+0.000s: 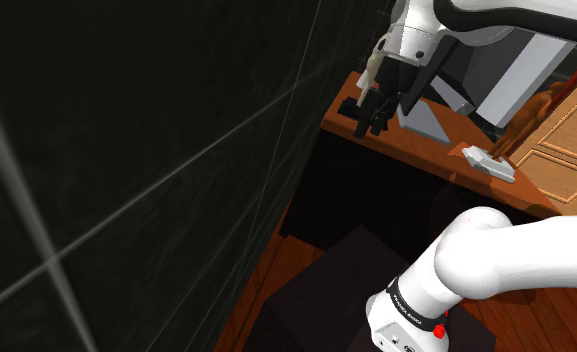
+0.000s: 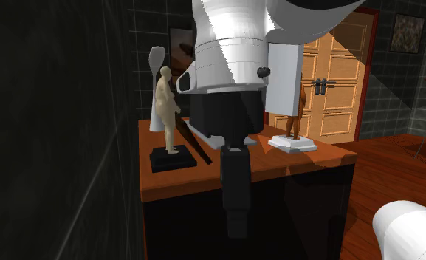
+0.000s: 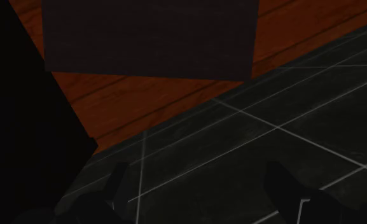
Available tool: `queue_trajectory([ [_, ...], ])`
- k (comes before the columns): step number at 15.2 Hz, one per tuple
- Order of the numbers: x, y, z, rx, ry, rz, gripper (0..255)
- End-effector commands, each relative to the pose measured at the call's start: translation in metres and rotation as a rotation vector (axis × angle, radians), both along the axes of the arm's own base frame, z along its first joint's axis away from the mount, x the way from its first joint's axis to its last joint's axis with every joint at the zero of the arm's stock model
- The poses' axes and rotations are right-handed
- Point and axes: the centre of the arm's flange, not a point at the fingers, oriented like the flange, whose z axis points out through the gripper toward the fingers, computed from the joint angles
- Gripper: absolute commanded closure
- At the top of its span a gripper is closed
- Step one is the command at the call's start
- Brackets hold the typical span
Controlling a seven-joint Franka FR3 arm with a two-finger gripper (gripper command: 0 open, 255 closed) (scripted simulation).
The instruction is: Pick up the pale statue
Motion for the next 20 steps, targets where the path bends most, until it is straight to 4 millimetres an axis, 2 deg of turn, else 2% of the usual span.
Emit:
queue_trajectory([
  [1,0.000,0.000,0.000,0.000,0.000,0.000,0],
  [11,0.083,-0.068,0.025,-0.067,-0.113,-0.268,0],
  [20,0.137,-0.144,0.058,-0.128,-0.214,-0.509,0],
])
